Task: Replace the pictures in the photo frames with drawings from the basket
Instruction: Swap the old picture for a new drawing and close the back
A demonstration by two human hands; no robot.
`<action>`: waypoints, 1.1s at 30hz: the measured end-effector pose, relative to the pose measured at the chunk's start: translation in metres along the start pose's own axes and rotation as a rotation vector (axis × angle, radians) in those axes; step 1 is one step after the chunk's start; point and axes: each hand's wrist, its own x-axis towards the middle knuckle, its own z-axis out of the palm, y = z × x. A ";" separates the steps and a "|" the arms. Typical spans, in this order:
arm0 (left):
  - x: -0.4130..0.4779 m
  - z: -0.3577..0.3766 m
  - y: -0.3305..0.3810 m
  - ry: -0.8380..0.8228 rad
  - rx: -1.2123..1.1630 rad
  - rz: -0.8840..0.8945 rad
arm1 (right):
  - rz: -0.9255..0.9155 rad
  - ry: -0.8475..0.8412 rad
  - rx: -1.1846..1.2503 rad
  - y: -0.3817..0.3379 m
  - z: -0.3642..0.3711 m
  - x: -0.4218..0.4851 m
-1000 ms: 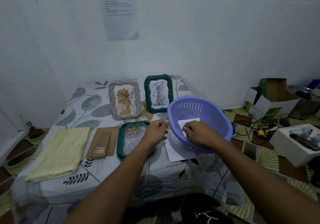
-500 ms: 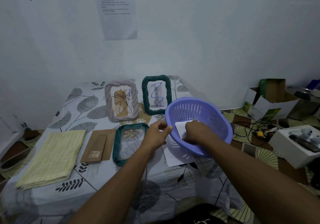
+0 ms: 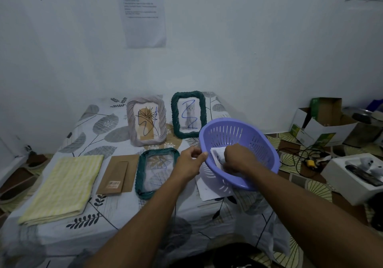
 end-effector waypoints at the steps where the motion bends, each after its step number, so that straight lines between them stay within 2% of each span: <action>1: 0.000 0.000 0.000 -0.001 0.006 0.002 | 0.008 0.002 0.049 0.004 -0.001 0.003; 9: 0.000 -0.002 0.003 -0.006 0.035 0.001 | 0.039 0.042 0.481 0.023 -0.005 0.013; 14: -0.001 -0.003 0.007 -0.022 0.057 0.015 | -0.154 0.043 0.655 0.027 -0.015 0.003; 16: -0.001 -0.006 0.007 -0.027 0.070 0.020 | -0.160 0.053 0.728 0.027 -0.022 -0.002; 17: -0.001 -0.008 0.007 -0.025 0.062 0.017 | -0.140 0.041 0.843 0.026 -0.026 -0.005; 19: -0.002 -0.012 0.009 -0.010 0.025 0.006 | -0.110 0.054 1.063 0.024 -0.033 -0.010; 21: -0.002 -0.020 0.014 0.011 -0.016 -0.009 | -0.128 0.085 1.178 0.019 -0.041 -0.012; 25: -0.003 -0.040 0.021 0.057 -0.114 -0.051 | -0.179 0.044 1.313 -0.002 -0.053 -0.013; 30: -0.009 -0.066 0.024 -0.005 -0.354 -0.142 | -0.295 -0.070 1.458 -0.047 -0.055 -0.024; 33: -0.013 -0.089 0.019 0.092 -0.447 -0.146 | -0.274 -0.074 1.424 -0.075 -0.043 -0.024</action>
